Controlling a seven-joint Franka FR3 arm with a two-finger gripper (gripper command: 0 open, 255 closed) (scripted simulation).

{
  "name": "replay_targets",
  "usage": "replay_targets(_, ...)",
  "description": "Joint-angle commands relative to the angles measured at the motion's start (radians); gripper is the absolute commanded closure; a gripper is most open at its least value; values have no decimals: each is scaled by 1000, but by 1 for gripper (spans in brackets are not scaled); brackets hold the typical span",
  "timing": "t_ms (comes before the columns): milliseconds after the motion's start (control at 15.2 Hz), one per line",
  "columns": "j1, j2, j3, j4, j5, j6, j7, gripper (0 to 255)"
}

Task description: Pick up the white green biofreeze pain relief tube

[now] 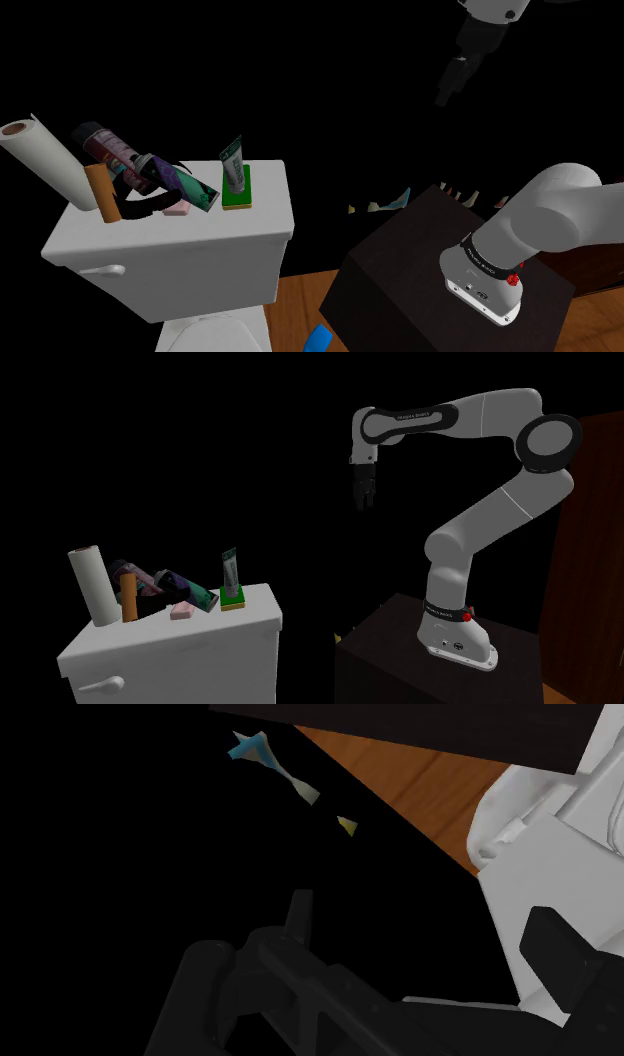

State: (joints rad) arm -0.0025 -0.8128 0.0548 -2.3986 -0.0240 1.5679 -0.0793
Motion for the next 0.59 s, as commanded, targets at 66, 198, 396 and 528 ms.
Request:
replay_targets(66,0,-1,23,-6,24,-2,47,0)
replay_targets(198,1,4,71,-14,75,-2,139,0)
replay_targets(396,0,24,144,-15,151,5,278,0)
replay_targets(528,-1,46,191,-8,201,16,371,0)
